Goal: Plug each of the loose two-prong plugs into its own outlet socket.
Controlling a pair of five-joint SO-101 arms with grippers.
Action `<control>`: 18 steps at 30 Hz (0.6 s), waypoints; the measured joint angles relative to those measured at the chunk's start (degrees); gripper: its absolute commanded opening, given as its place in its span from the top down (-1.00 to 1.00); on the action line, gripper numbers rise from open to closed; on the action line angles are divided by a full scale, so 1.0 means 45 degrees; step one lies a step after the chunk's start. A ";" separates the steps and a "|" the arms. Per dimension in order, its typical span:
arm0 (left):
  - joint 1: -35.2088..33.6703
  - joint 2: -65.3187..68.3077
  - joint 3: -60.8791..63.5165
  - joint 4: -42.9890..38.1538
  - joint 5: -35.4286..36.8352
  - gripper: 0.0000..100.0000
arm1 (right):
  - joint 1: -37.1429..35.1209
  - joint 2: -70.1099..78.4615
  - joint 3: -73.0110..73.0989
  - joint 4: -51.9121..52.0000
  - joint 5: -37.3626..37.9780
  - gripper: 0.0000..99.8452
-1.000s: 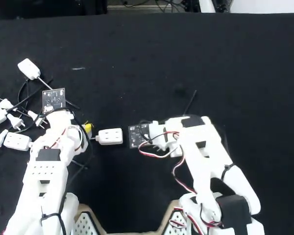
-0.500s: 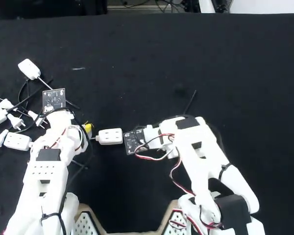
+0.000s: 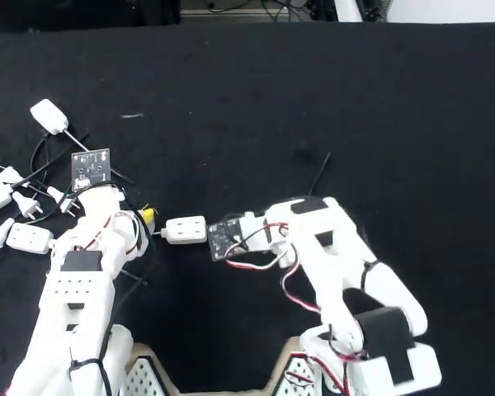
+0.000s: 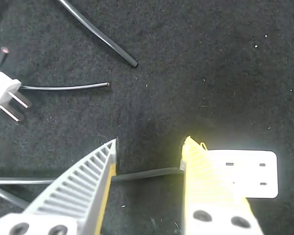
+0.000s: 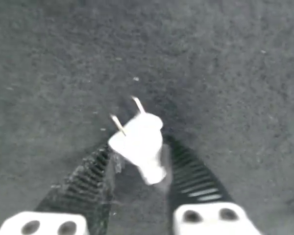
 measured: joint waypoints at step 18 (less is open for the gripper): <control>0.0000 0.0000 0.0000 0.0000 0.0000 0.56 | -0.0137 -0.0391 -0.1954 0.5392 -0.8772 0.98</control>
